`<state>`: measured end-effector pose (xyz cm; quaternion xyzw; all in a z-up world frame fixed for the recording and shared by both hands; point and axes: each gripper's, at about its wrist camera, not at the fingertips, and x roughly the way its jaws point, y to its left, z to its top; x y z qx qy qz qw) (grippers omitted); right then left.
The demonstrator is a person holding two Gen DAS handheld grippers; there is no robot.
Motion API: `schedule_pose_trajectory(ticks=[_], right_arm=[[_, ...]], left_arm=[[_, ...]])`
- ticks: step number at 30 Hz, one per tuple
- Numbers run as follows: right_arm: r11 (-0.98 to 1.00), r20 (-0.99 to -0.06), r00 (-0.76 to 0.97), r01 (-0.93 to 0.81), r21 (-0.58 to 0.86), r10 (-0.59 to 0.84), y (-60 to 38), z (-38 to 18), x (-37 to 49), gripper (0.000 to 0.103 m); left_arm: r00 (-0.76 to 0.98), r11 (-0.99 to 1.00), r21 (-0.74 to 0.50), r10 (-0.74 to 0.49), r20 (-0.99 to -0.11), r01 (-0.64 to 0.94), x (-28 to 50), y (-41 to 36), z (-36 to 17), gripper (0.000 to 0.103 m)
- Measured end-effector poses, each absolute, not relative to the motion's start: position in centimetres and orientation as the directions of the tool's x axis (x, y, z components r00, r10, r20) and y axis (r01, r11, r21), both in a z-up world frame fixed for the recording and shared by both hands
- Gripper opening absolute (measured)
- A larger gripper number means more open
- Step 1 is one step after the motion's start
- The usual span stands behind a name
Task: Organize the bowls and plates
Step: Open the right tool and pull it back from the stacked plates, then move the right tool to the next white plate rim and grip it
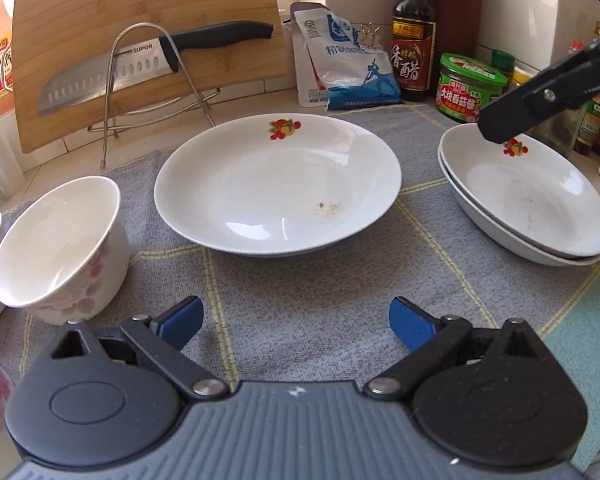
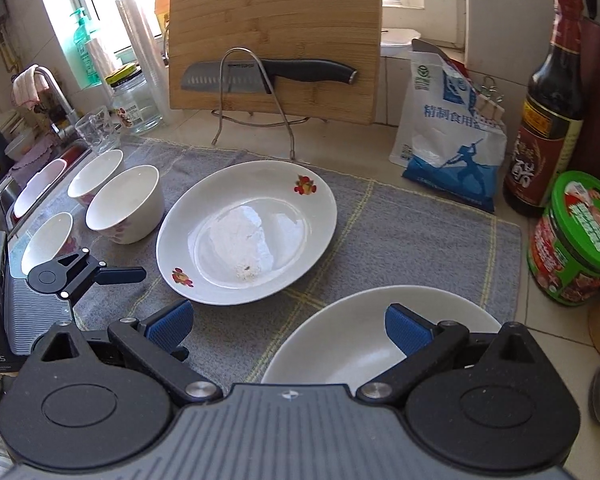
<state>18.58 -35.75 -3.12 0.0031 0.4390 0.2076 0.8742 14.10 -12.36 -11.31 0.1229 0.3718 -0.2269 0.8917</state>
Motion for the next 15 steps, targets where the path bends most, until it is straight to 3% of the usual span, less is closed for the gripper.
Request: schedule_pose_trajectory(ticks=[15], right_arm=[[0.849, -0.846, 0.346, -0.484, 0.210, 0.407, -32.4, -7.0, 27.2, 0.103]], left_arm=[[0.636, 0.896, 0.018, -0.301, -0.710, 0.444, 15.7, -13.5, -12.3, 0.103]])
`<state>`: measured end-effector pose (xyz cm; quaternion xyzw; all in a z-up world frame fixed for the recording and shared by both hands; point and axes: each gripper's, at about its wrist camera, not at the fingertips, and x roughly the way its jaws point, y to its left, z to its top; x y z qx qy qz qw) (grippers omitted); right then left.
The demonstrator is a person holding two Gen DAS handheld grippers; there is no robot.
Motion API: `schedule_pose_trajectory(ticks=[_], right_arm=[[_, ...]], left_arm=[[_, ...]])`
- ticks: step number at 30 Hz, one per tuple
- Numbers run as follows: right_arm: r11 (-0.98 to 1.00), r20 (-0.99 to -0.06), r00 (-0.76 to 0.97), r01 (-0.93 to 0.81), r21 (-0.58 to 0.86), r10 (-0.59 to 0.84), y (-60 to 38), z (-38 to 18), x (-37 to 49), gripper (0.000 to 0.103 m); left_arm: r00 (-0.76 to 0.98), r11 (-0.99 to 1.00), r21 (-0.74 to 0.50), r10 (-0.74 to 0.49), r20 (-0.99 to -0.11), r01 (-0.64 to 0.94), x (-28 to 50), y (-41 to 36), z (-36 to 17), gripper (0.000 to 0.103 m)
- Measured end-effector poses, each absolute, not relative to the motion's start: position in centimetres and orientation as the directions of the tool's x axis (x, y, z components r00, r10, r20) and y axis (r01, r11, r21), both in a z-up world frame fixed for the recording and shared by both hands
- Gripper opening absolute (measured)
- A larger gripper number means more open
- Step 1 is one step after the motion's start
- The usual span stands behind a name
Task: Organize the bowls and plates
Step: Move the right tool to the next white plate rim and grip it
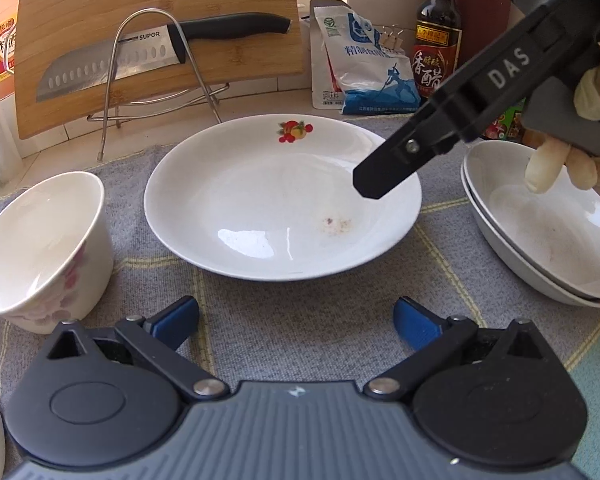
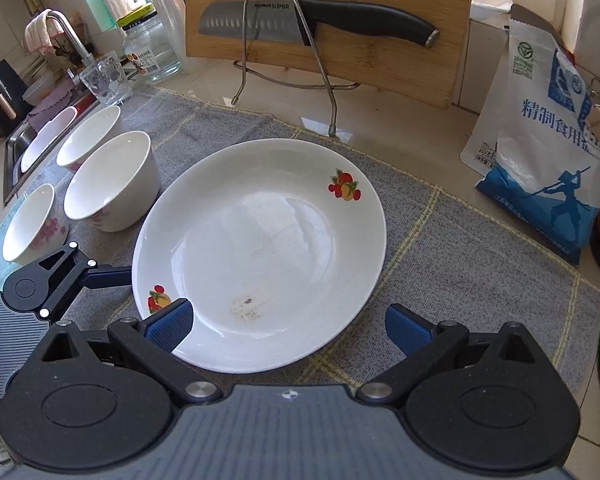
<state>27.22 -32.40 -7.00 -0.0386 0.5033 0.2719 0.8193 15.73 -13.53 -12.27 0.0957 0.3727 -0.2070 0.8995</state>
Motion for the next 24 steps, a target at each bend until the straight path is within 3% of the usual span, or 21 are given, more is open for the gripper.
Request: schedule_pose_trajectory(ticks=[24], right_arm=[[0.756, -0.839, 0.181, -0.559, 0.341, 0.512, -30.1, -9.0, 35.5, 0.103]], left_arm=[[0.663, 0.903, 0.013, -0.306, -0.683, 0.430, 16.4, -13.3, -12.7, 0.103]])
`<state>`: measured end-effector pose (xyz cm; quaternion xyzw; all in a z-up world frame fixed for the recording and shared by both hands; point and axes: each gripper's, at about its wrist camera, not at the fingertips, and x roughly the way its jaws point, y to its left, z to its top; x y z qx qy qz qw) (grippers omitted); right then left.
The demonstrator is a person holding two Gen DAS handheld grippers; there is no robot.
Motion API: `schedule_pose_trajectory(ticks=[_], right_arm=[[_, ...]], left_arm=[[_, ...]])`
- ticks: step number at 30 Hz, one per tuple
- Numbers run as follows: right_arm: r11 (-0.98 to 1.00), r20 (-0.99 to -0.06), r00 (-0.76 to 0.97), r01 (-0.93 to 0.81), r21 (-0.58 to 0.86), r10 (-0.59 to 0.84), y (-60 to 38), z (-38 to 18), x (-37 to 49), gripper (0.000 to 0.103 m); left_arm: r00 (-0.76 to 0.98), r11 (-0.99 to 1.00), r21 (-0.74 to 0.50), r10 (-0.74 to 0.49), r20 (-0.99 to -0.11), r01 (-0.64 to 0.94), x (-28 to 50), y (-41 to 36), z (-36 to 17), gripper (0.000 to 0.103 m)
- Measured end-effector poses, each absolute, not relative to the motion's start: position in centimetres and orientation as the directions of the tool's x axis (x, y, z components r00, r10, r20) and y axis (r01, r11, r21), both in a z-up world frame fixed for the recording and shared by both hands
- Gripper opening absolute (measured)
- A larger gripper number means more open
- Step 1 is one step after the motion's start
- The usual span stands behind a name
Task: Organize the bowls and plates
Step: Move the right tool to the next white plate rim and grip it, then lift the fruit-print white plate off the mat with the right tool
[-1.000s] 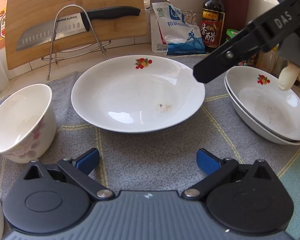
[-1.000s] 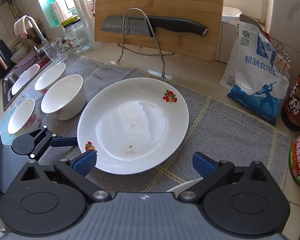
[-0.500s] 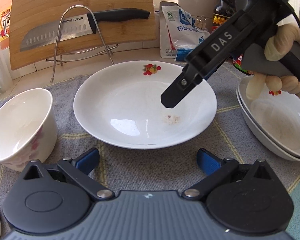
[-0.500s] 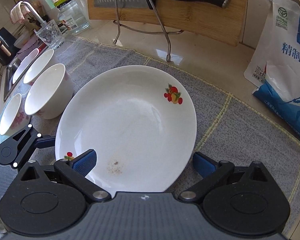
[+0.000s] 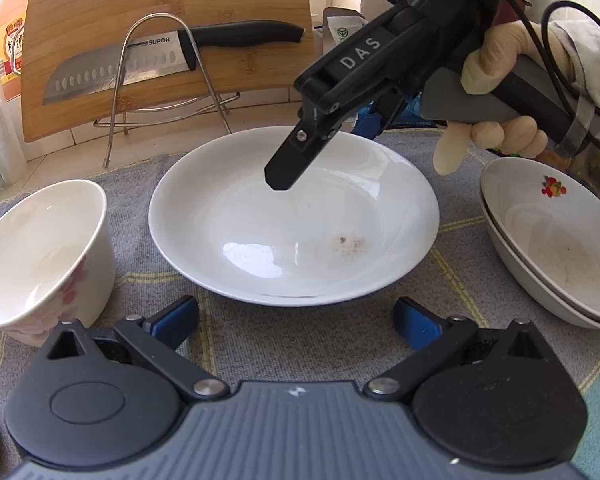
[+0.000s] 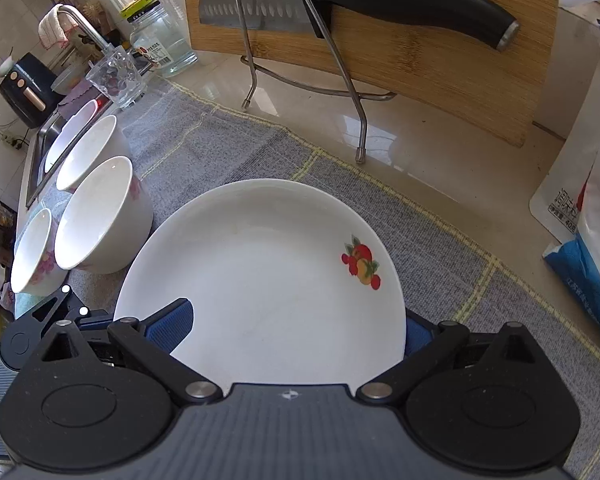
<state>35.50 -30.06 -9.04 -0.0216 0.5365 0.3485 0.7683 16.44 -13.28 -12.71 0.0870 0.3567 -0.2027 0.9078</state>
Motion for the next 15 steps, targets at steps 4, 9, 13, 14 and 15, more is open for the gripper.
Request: schedule_pose_trajectory(ticks=[4, 9, 13, 14, 15], right_arm=[[0.739, -0.835, 0.156, -0.569, 0.360, 0.527, -29.7, -9.1, 36.5, 0.103], [0.712, -0.826, 0.113, -0.579, 0.397, 0.552, -29.7, -8.9, 37.5, 0.103], [0.696, -0.819, 0.091, -0.585, 0.416, 0.566, -29.6, -9.0, 38.0, 0.103], [0.693, -0.818, 0.086, -0.586, 0.420, 0.568, -29.6, -9.0, 38.1, 0.103], [0.691, -0.816, 0.082, -0.584, 0.425, 0.572, -29.7, -8.9, 38.1, 0.103]], left_arm=[[0.663, 0.900, 0.014, -0.310, -0.682, 0.435, 16.5, -13.3, -12.7, 0.103], [0.667, 0.906, -0.007, -0.317, -0.674, 0.423, 16.8, -13.0, -12.7, 0.102], [0.670, 0.901, -0.023, -0.339, -0.660, 0.434, 16.8, -12.7, -12.5, 0.100], [0.670, 0.899, -0.020, -0.341, -0.659, 0.438, 16.8, -12.8, -12.5, 0.100], [0.672, 0.897, -0.014, -0.342, -0.657, 0.443, 16.8, -12.9, -12.5, 0.100]])
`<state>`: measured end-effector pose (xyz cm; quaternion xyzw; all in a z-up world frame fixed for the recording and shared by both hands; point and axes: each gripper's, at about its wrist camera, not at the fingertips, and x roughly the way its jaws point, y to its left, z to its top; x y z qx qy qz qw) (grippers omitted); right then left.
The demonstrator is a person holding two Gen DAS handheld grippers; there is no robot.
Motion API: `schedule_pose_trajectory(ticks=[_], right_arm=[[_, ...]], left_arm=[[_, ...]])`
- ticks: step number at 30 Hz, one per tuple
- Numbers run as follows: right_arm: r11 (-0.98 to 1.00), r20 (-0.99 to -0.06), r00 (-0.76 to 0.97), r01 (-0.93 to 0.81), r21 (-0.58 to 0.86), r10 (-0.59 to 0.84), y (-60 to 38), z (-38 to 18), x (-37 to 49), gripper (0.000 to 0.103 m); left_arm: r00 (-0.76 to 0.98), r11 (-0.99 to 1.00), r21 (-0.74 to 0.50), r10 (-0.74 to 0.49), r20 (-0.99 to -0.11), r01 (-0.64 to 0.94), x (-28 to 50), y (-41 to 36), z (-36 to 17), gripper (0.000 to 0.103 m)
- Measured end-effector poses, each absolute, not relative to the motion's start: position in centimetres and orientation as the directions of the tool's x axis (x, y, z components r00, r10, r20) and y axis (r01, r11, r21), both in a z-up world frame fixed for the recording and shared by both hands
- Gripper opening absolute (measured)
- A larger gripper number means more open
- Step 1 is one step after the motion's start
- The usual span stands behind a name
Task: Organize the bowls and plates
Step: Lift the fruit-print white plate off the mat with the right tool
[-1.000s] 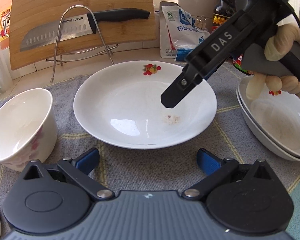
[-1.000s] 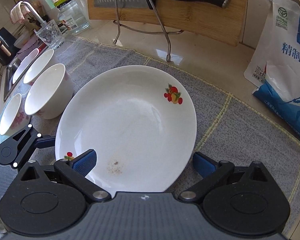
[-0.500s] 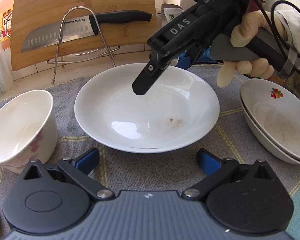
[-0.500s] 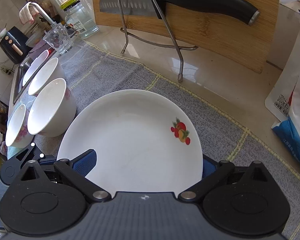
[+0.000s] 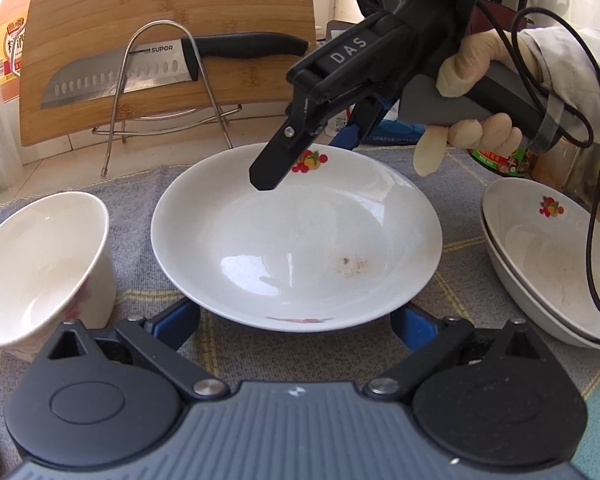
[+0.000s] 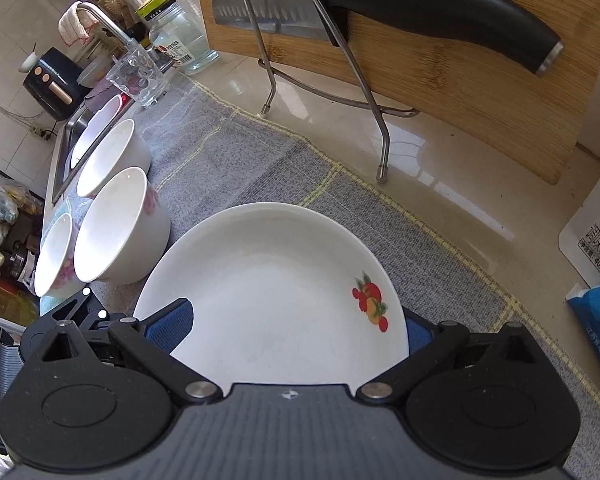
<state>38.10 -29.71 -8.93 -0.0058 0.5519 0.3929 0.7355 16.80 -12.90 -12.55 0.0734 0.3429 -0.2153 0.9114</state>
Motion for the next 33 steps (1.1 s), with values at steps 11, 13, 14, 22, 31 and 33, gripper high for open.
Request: schedule_pose_trajectory(ticks=[11, 13, 14, 22, 31, 33], right_arm=[[0.650, -0.792, -0.015, -0.562, 0.512, 0.611, -30.2, -9.0, 39.7, 0.103], [0.644, -0.787, -0.032, -0.554, 0.527, 0.616, -30.3, -9.0, 40.0, 0.103], [0.642, -0.786, -0.037, -0.554, 0.530, 0.617, -30.3, -9.0, 40.1, 0.103], [0.648, -0.785, -0.028, -0.545, 0.531, 0.619, -30.5, -8.8, 39.5, 0.103], [0.653, -0.780, -0.001, -0.546, 0.525, 0.626, -30.5, -7.9, 37.8, 0.103], [0.655, -0.776, 0.006, -0.540, 0.529, 0.631, -30.6, -7.6, 37.3, 0.103]], left_arm=[[0.674, 0.887, 0.003, -0.348, -0.651, 0.461, 17.0, -12.9, -12.8, 0.100], [0.675, 0.887, 0.002, -0.349, -0.650, 0.461, 17.0, -12.9, -12.8, 0.100], [0.675, 0.887, 0.003, -0.349, -0.650, 0.461, 17.0, -12.9, -12.8, 0.100], [0.668, 0.881, 0.009, -0.351, -0.656, 0.472, 17.0, -12.8, -12.8, 0.100], [0.659, 0.869, 0.023, -0.357, -0.662, 0.494, 16.0, -12.3, -12.3, 0.100], [0.657, 0.865, 0.028, -0.360, -0.662, 0.502, 15.7, -12.3, -12.0, 0.100]])
